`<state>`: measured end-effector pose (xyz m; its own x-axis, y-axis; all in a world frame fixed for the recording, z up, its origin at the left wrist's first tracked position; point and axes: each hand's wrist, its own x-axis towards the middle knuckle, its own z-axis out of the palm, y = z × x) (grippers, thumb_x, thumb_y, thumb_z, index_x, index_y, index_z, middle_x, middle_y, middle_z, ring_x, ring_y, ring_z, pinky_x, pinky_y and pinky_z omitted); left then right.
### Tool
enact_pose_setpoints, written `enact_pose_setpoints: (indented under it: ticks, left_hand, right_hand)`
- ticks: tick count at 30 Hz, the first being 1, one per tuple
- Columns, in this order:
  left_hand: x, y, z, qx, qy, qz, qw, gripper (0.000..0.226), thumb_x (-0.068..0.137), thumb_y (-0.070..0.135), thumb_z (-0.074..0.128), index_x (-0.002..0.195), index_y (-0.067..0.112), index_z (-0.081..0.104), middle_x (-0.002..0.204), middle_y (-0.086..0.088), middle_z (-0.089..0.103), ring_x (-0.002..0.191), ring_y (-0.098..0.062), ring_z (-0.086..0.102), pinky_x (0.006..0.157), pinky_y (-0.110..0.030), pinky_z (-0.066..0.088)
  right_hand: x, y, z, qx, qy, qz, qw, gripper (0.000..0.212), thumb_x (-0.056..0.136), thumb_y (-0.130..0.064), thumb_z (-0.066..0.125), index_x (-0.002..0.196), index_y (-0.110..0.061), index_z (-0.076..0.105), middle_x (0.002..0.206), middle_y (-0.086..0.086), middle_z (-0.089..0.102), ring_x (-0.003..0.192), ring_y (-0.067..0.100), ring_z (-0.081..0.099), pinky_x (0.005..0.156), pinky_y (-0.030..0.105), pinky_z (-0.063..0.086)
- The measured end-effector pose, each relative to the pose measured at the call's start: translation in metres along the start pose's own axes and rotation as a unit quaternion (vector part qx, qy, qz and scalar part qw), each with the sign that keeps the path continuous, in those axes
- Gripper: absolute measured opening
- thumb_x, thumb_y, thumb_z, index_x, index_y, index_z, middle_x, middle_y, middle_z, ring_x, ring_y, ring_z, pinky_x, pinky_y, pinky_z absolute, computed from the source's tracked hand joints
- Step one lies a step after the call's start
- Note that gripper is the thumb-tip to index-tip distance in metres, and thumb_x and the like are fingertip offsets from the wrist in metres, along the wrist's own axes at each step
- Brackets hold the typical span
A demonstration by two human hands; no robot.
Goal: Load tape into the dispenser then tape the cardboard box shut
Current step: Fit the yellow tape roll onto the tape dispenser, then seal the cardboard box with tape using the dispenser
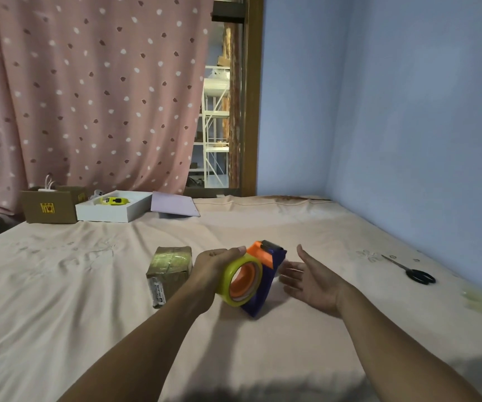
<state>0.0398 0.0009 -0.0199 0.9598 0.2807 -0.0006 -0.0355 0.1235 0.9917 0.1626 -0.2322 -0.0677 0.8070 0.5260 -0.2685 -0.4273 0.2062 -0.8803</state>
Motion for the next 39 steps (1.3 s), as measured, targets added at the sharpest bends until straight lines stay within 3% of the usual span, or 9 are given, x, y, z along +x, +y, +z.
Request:
enact_pose_setpoints:
  ticks: [3, 7, 13, 18, 24, 29, 33, 36, 39]
  left_hand:
    - [0.003, 0.007, 0.003, -0.052, 0.027, 0.008, 0.998, 0.024, 0.084, 0.029, 0.081, 0.071, 0.011, 0.071, 0.052, 0.002, 0.063, 0.046, -0.013, 0.057, 0.054, -0.024, 0.045]
    - [0.002, 0.018, 0.01, -0.102, 0.06, 0.023, 0.993, 0.022, 0.087, 0.031, 0.078, 0.076, 0.013, 0.073, 0.055, 0.004, 0.067, 0.043, -0.008, 0.061, 0.052, -0.023, 0.049]
    - [-0.005, 0.032, 0.013, -0.145, 0.073, 0.042, 0.986, 0.036, 0.086, 0.036, 0.077, 0.1, 0.003, 0.077, 0.086, -0.016, 0.078, 0.07, -0.027, 0.073, 0.063, -0.032, 0.061]
    - [-0.014, 0.048, 0.008, -0.163, 0.085, 0.067, 0.981, 0.028, 0.09, 0.035, 0.075, 0.089, 0.007, 0.076, 0.076, -0.009, 0.078, 0.064, -0.019, 0.073, 0.058, -0.028, 0.061]
    - [-0.006, 0.062, -0.016, 0.006, 0.228, 0.111, 0.967, 0.035, 0.092, 0.053, 0.067, 0.076, 0.022, 0.071, 0.087, -0.001, 0.076, 0.094, -0.029, 0.072, 0.084, -0.039, 0.058]
    - [0.004, 0.053, -0.063, 0.176, 0.322, 0.119, 0.922, 0.016, 0.094, 0.02, 0.059, 0.095, 0.012, 0.073, 0.102, -0.01, 0.075, 0.106, -0.034, 0.066, 0.088, -0.036, 0.049]
    - [0.006, 0.03, -0.103, 0.289, 0.326, 0.012, 0.9, 0.04, 0.083, 0.021, 0.07, 0.117, 0.0, 0.071, 0.118, -0.018, 0.072, 0.112, -0.038, 0.064, 0.084, -0.038, 0.049]
    - [-0.007, 0.018, -0.109, 0.203, 0.264, -0.054, 0.941, 0.038, 0.065, 0.027, 0.072, 0.09, -0.001, 0.073, 0.092, -0.018, 0.073, 0.081, -0.033, 0.067, 0.067, -0.039, 0.053]
    - [-0.009, 0.011, -0.11, 0.152, 0.247, -0.055, 0.956, 0.034, 0.058, 0.03, 0.074, 0.081, 0.006, 0.073, 0.083, -0.015, 0.076, 0.086, -0.036, 0.074, 0.078, -0.05, 0.064]
  right_hand:
    - [-0.005, 0.011, 0.008, -0.009, -0.116, 0.007, 0.993, 0.078, 0.082, -0.055, 0.076, 0.136, -0.001, 0.06, 0.138, 0.021, 0.062, 0.13, 0.036, 0.057, 0.114, 0.051, 0.041]
    - [-0.007, 0.012, 0.048, -0.061, -0.181, -0.011, 0.981, 0.068, 0.072, -0.03, 0.091, 0.132, -0.01, 0.065, 0.135, 0.021, 0.063, 0.124, 0.037, 0.059, 0.115, 0.055, 0.037]
    - [0.002, -0.003, 0.115, 0.028, -0.11, -0.074, 0.991, 0.066, 0.074, -0.015, 0.086, 0.134, -0.008, 0.061, 0.13, 0.02, 0.068, 0.122, 0.036, 0.064, 0.105, 0.052, 0.05]
    - [0.003, -0.011, 0.151, 0.089, -0.062, -0.104, 0.989, 0.022, 0.091, -0.002, 0.058, 0.111, -0.005, 0.068, 0.115, 0.02, 0.067, 0.108, 0.033, 0.063, 0.106, 0.047, 0.049]
    - [0.011, -0.025, 0.18, 0.035, 0.011, -0.142, 0.989, 0.021, 0.09, 0.001, 0.057, 0.108, -0.007, 0.066, 0.082, 0.006, 0.066, 0.068, 0.015, 0.057, 0.071, 0.03, 0.053]
    - [0.013, -0.033, 0.189, -0.033, 0.046, -0.146, 0.988, 0.018, 0.083, 0.007, 0.057, 0.096, -0.002, 0.066, 0.065, 0.006, 0.052, 0.052, 0.014, 0.046, 0.052, 0.027, 0.043]
    - [0.013, -0.041, 0.191, -0.157, 0.087, -0.164, 0.97, 0.024, 0.077, 0.006, 0.066, 0.101, 0.001, 0.066, 0.065, 0.007, 0.058, 0.058, 0.021, 0.052, 0.058, 0.032, 0.045]
    - [0.014, -0.044, 0.193, -0.245, 0.097, -0.169, 0.95, 0.035, 0.074, 0.004, 0.071, 0.107, -0.004, 0.064, 0.082, 0.008, 0.064, 0.074, 0.025, 0.058, 0.065, 0.034, 0.047]
    - [0.017, -0.045, 0.195, -0.347, 0.09, -0.18, 0.916, 0.044, 0.075, 0.004, 0.072, 0.117, -0.007, 0.064, 0.095, 0.007, 0.065, 0.087, 0.03, 0.059, 0.072, 0.036, 0.049]
